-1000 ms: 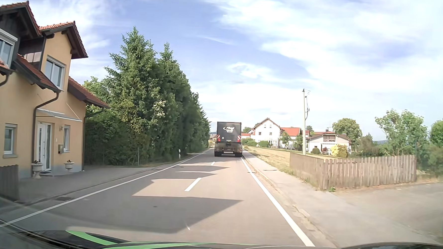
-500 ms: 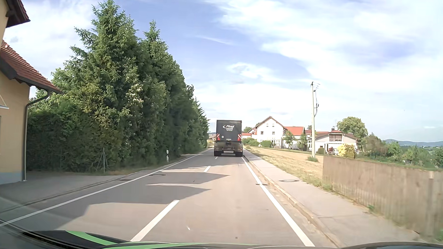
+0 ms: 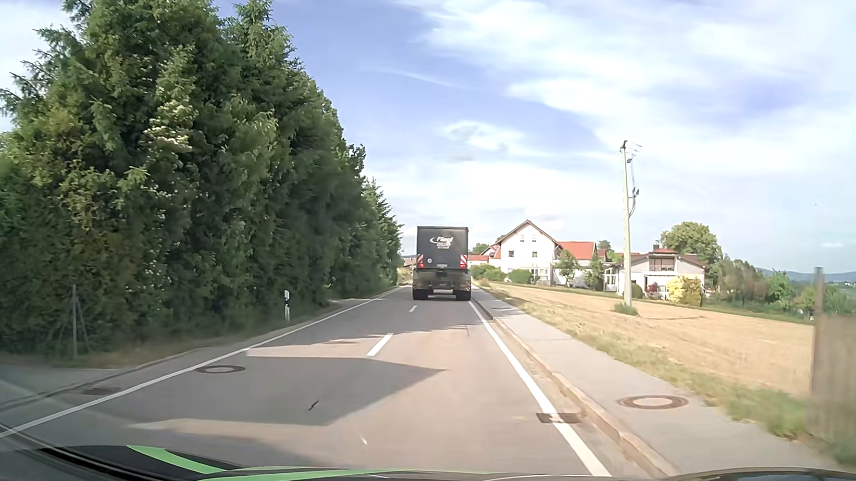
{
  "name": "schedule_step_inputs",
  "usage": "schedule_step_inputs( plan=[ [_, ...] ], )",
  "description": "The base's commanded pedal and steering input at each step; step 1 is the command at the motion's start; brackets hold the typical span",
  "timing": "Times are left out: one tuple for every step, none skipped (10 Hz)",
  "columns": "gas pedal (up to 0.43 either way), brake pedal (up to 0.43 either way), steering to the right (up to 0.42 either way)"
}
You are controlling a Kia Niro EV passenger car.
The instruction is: Follow the waypoints while adhering to traffic rules and regulations
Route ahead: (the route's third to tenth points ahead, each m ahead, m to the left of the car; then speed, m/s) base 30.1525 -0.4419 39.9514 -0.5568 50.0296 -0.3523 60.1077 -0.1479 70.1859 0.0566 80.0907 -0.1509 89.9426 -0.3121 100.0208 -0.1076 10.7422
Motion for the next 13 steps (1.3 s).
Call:
schedule_step_inputs(
  plan=[
    [0.000, 0.195, -0.003],
    [0.000, 0.189, -0.003],
    [0.000, 0.189, -0.003],
    [0.000, 0.183, -0.003],
    [0.000, 0.177, -0.003],
    [0.000, 0.165, -0.003],
    [0.000, 0.165, -0.003],
    [0.000, 0.165, -0.002],
    [0.000, 0.165, -0.002],
    [0.000, 0.165, -0.001],
    [0.000, 0.165, 0.000],
    [0.000, 0.159, 0.000],
    [0.000, 0.159, 0.000]
  ],
)
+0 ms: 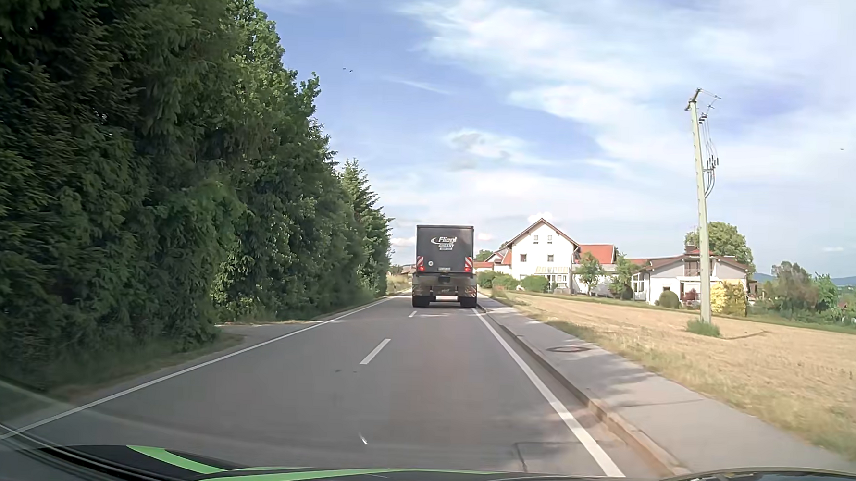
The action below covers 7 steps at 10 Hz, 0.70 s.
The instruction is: Follow the waypoints while adhering to traffic rules and regulations
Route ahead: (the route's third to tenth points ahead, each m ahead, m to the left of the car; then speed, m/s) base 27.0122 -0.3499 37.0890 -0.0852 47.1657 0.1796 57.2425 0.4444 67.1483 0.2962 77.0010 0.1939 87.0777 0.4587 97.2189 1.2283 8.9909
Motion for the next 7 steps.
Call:
schedule_step_inputs(
  plan=[
    [0.000, 0.152, 0.000],
    [0.000, 0.146, 0.000],
    [0.000, 0.140, 0.000],
    [0.000, 0.140, 0.000],
    [0.000, 0.110, 0.000],
    [0.000, 0.018, 0.000],
    [0.000, 0.000, 0.000]
  ],
)
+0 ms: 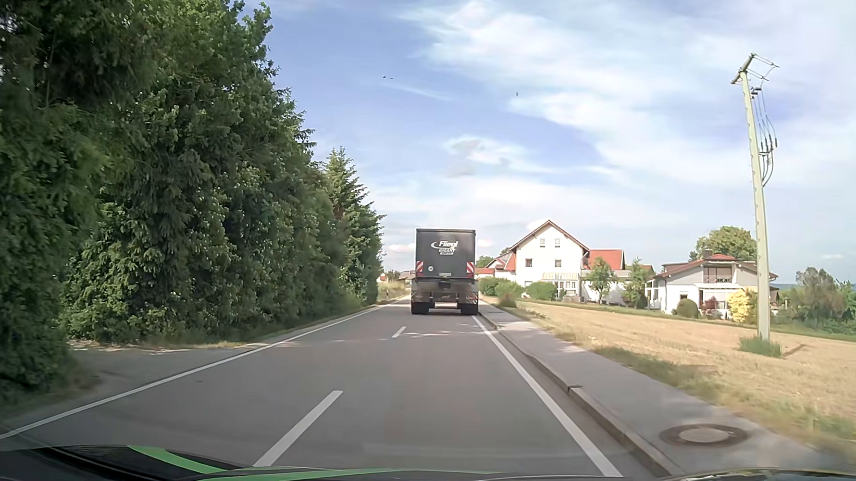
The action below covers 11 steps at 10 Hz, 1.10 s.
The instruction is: Follow the waypoints while adhering to traffic rules and regulations
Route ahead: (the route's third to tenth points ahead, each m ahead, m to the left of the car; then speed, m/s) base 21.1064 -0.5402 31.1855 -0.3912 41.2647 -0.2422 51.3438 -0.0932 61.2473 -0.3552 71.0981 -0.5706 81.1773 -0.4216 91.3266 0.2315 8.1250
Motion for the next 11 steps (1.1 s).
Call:
schedule_step_inputs(
  plan=[
    [0.000, 0.000, 0.000],
    [0.000, 0.000, 0.000],
    [0.000, 0.000, 0.000],
    [0.000, 0.000, 0.000],
    [0.000, 0.000, 0.000],
    [0.028, 0.000, 0.000],
    [0.039, 0.000, 0.000],
    [0.039, 0.000, 0.000],
    [0.039, 0.000, 0.000],
    [0.039, 0.000, 0.000],
    [0.039, 0.000, 0.000]
  ],
)
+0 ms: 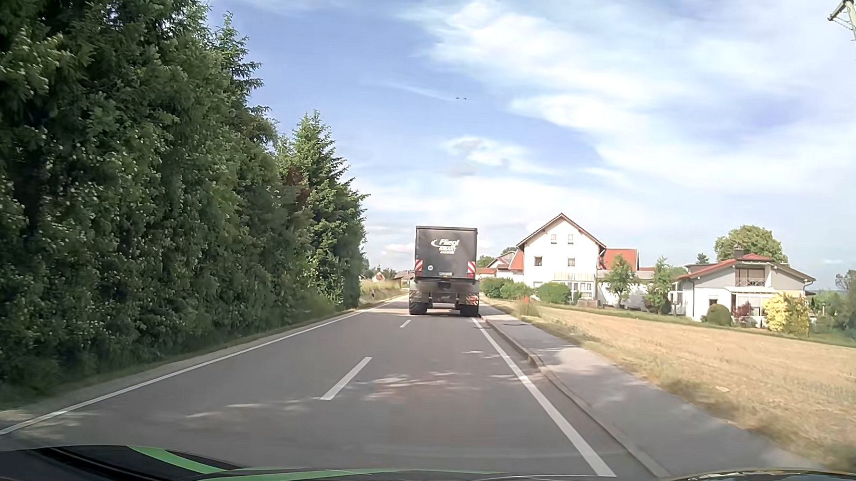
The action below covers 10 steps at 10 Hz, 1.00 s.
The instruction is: Follow the waypoints while adhering to traffic rules and regulations
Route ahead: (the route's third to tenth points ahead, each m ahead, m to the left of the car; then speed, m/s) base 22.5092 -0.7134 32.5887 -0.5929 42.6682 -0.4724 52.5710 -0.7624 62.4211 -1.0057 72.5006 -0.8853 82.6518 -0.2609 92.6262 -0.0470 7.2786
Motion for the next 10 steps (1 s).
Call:
schedule_step_inputs(
  plan=[
    [0.047, 0.000, 0.000],
    [0.079, 0.000, 0.000],
    [0.087, 0.000, 0.000],
    [0.087, 0.000, 0.000],
    [0.087, 0.000, 0.000],
    [0.087, 0.000, 0.000],
    [0.087, 0.000, 0.000],
    [0.087, 0.000, 0.000],
    [0.087, 0.000, 0.001],
    [0.087, 0.000, 0.001]
  ],
)
